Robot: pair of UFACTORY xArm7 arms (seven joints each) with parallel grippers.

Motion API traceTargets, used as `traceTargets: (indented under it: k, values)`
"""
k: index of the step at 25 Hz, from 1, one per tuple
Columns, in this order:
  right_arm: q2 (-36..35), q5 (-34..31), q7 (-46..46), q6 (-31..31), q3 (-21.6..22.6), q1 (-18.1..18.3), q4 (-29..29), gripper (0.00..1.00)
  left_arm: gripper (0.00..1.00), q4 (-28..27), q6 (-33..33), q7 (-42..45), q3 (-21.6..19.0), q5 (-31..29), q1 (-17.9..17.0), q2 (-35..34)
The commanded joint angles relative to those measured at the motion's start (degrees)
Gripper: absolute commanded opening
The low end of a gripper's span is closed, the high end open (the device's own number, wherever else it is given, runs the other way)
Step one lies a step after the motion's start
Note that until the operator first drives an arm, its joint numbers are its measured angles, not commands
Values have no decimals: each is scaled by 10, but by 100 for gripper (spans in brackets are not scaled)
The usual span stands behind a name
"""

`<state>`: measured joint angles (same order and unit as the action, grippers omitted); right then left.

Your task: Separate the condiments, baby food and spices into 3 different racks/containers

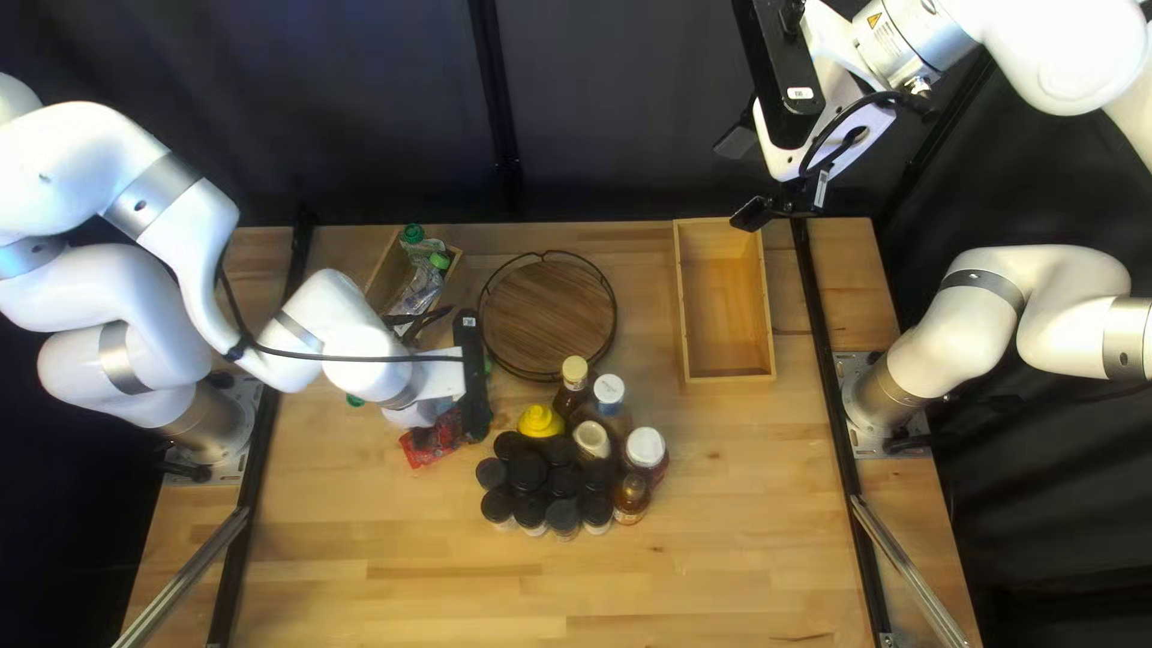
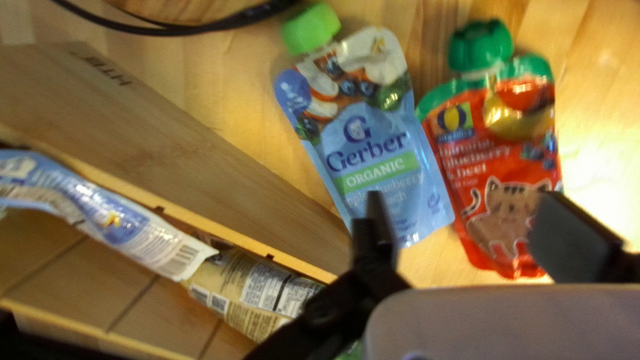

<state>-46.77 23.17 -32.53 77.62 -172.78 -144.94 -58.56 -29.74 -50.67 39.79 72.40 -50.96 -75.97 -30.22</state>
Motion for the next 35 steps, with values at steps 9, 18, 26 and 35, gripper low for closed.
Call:
traceTargets:
  k: [9, 18, 26, 35]
  values:
    - [0, 0, 0, 0, 0, 0, 0, 100, 100, 19, -7, -130, 34, -32, -13, -19]
    - [0, 0, 0, 0, 0, 0, 0, 100, 100, 18, -32, -145, 55, -28, -29, 5]
    - [0, 0, 0, 0, 0, 0, 0, 100, 97, 1, -21, -137, 116, -19, -94, 39]
    - [0, 0, 0, 0, 0, 0, 0, 100, 0, -3, -23, -136, 136, -15, -113, 47]
